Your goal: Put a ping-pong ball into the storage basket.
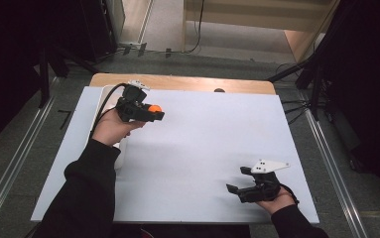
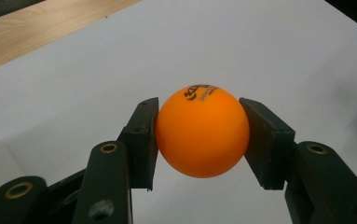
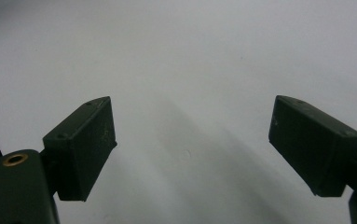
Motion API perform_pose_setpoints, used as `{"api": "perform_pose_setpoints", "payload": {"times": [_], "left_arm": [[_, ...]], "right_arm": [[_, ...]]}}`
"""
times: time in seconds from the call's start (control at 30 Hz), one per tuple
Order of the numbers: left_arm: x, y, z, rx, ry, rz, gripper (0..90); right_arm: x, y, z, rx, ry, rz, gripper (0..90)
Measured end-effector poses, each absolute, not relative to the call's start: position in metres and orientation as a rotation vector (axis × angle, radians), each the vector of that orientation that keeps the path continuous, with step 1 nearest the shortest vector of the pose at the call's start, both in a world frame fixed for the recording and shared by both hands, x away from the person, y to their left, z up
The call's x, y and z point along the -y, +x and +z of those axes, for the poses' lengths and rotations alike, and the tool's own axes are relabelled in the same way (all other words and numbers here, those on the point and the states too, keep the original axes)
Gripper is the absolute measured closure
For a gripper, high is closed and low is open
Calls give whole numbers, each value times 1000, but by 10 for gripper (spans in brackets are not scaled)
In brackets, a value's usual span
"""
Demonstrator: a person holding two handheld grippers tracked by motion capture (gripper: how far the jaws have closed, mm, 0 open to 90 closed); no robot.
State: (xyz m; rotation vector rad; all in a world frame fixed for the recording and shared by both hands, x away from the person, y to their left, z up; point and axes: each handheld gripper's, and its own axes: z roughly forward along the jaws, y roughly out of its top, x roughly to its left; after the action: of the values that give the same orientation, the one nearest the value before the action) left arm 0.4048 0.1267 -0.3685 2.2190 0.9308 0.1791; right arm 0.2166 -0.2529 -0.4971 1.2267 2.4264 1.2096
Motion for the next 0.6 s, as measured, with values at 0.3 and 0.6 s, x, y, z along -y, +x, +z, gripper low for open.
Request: {"api": "perform_pose_setpoints", "payload": {"times": [0.3, 0.6], "left_arm": [[-136, 407, -368, -958, 2206, 189, 506], [-142, 407, -369, -990, 2199, 212, 506]], "right_arm": [[253, 218, -497, -2429, 1221, 1206, 132], [251, 220, -497, -2431, 1221, 1211, 132]]}}
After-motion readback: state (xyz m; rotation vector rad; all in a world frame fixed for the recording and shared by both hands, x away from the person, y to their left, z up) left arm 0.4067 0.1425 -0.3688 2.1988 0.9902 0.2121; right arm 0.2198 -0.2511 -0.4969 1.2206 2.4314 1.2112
